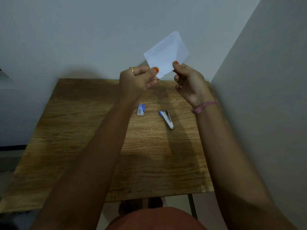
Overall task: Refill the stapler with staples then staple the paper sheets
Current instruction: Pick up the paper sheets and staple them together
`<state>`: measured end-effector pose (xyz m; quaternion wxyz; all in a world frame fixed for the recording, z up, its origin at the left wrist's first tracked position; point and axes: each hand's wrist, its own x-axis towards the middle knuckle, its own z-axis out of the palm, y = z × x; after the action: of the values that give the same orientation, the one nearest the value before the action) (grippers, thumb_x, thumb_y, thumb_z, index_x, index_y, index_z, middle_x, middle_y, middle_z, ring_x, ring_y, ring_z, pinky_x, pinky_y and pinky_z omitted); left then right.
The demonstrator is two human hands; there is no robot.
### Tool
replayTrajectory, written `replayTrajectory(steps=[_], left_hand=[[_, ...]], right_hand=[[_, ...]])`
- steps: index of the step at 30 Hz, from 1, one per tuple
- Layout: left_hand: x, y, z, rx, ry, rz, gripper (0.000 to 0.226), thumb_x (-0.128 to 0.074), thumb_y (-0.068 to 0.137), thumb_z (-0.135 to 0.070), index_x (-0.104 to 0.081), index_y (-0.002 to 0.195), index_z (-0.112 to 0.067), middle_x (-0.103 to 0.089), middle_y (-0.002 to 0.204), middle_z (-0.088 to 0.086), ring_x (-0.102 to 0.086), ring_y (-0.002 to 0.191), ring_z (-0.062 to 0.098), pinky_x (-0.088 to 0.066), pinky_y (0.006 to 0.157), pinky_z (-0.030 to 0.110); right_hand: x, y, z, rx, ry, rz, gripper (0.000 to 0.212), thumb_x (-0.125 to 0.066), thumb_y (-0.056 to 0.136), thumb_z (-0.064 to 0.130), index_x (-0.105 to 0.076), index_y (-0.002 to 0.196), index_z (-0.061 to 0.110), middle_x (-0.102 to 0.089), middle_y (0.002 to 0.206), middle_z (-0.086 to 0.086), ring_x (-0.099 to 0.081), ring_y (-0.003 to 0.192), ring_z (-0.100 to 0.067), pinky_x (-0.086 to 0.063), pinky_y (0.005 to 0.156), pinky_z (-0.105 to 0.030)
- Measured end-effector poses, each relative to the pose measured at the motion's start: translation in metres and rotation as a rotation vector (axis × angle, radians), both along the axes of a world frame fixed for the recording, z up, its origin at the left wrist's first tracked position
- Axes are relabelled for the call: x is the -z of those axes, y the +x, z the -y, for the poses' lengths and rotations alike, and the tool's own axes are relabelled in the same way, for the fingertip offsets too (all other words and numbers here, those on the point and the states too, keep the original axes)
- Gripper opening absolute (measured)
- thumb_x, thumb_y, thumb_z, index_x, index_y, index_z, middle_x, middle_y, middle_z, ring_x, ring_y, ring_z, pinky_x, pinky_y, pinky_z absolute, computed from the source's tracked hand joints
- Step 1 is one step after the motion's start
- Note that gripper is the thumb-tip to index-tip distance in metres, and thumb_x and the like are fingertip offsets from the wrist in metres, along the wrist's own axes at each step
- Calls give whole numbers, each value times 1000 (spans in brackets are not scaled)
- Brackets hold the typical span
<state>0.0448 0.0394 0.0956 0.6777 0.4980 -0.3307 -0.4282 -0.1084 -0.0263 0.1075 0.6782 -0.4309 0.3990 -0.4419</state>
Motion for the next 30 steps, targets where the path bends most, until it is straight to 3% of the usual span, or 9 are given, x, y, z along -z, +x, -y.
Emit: replayTrajectory(steps=[3, 8, 13, 17, 21, 23, 25, 27, 30], left_hand=[[0, 4, -1, 13, 3, 12, 16, -76, 79, -10, -71, 89, 1, -75, 70, 0, -72, 70, 13, -56, 66, 21], [4, 18, -5, -28, 10, -14, 5, -77, 78, -8, -73, 78, -6, -73, 66, -3, -70, 66, 9, -55, 63, 18], [15, 48, -13, -93, 34, -129, 11, -74, 79, -3, -67, 72, -8, -72, 69, -1, -64, 59, 9, -54, 59, 19], [25, 51, -15, -128, 57, -118, 9, -73, 80, -3, -68, 74, -9, -71, 69, 0, -64, 60, 9, -55, 60, 19], [35, 46, -14, -114, 66, -42, 5, -69, 85, -6, -66, 88, -8, -67, 74, 3, -62, 60, 5, -53, 60, 18], [37, 42, -13, -103, 61, 24, 10, -66, 87, -6, -63, 96, -8, -65, 68, -2, -59, 56, 4, -50, 55, 18], [36, 40, -11, -97, 44, 56, 18, -64, 88, -4, -59, 105, -7, -63, 64, -4, -56, 52, 4, -48, 51, 18], [36, 39, -7, -115, 49, 102, 31, -64, 88, -4, -54, 117, -9, -63, 63, -6, -55, 50, 3, -47, 51, 18], [34, 36, -5, -136, 27, 194, 64, -64, 88, -5, -31, 142, -12, -62, 65, -2, -58, 53, 0, -48, 57, 13]], right_hand=[[-1, -3, 3, 4, 9, -8, 8, -67, 87, 28, -68, 91, 22, -68, 76, 11, -54, 58, -2, -33, 54, -20], [-2, -27, 22, 174, -6, -31, 15, -57, 93, 28, -70, 98, 22, -65, 73, 14, -51, 57, 0, -24, 50, -20], [9, -56, 30, 99, -27, -262, 16, -55, 94, 28, -69, 98, 22, -63, 73, 14, -49, 56, 0, -24, 49, -18], [34, -43, 21, -17, 45, -474, 14, -54, 93, 18, -67, 90, 18, -63, 72, 10, -47, 53, -2, -25, 49, -20], [74, -19, 7, -20, -11, -696, 18, -62, 88, 12, -62, 71, 17, -63, 71, 1, -53, 62, -9, -37, 49, -18], [95, -9, 2, -81, -101, -905, 9, -71, 84, 23, -66, 80, 17, -64, 80, 2, -56, 70, -6, -42, 54, -14], [116, -2, -1, -192, -196, -1148, 36, -77, 77, 37, -66, 98, 10, -62, 90, -1, -58, 82, -12, -49, 68, -25], [132, 5, -5, -224, -294, -1364, 46, -75, 78, 41, -64, 107, 6, -62, 103, -10, -59, 98, -23, -50, 84, -34], [137, 7, -7, -152, -301, -1332, 31, -66, 87, 26, -64, 106, 2, -64, 108, -14, -60, 99, -27, -44, 80, -31]])
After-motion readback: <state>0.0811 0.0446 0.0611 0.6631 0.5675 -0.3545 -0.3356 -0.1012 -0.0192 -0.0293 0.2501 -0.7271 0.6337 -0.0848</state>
